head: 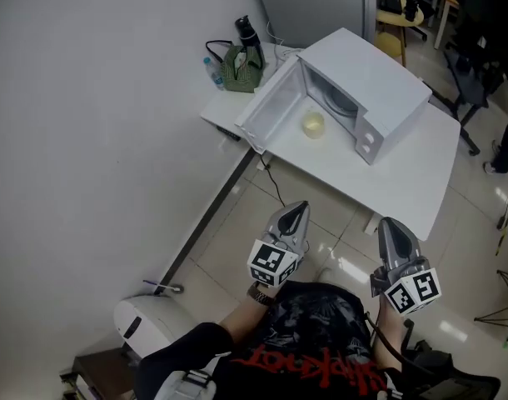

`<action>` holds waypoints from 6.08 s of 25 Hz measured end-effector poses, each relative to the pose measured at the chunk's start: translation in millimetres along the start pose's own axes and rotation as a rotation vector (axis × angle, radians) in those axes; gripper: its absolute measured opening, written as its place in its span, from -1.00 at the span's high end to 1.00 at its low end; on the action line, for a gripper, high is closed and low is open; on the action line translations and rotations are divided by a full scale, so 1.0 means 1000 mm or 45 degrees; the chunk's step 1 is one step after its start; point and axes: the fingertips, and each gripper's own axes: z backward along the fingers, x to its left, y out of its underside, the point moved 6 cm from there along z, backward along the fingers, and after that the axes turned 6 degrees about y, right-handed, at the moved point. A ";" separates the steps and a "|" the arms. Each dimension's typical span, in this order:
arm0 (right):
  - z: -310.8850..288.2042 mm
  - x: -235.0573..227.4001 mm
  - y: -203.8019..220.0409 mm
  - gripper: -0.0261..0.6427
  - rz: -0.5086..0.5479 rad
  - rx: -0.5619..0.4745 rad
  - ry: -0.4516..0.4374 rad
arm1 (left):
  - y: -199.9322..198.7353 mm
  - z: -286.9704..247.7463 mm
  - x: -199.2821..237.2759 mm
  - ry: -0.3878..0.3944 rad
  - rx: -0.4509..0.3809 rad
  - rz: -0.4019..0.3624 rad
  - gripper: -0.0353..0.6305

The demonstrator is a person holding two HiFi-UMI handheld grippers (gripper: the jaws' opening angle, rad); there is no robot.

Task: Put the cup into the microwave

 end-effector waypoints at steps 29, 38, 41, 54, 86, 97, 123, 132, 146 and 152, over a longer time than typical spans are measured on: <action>-0.299 -0.092 -0.072 0.93 0.154 0.189 0.110 | 0.220 -0.291 0.301 0.020 0.627 0.256 -0.51; -0.285 -0.108 -0.061 0.93 0.126 0.256 0.255 | 0.221 -0.334 0.313 -0.002 0.640 0.134 -0.50; -0.281 -0.107 -0.059 0.93 0.126 0.263 0.255 | 0.220 -0.335 0.308 0.032 0.678 0.087 -0.42; -0.274 -0.122 -0.056 0.93 0.080 0.230 0.251 | 0.169 -0.299 0.284 0.114 0.548 0.119 -0.41; -0.199 -0.127 -0.061 0.93 0.061 0.054 0.518 | 0.141 -0.466 0.331 0.238 0.650 -0.009 -0.41; -0.223 -0.143 -0.043 0.93 0.048 0.110 0.454 | 0.164 -0.479 0.343 0.232 0.655 -0.027 -0.46; -0.255 -0.120 -0.056 0.93 0.113 0.137 0.127 | -0.049 -0.253 0.162 0.528 0.160 0.049 0.07; -0.268 -0.103 -0.053 0.94 0.164 0.113 0.041 | -0.076 -0.243 0.147 0.601 0.103 0.029 0.90; -0.250 -0.085 -0.042 0.94 0.161 0.071 0.162 | -0.076 -0.240 0.132 0.811 0.116 -0.008 0.90; -0.243 -0.067 -0.024 0.94 0.121 0.069 0.187 | -0.065 -0.224 0.140 0.821 0.147 0.003 0.90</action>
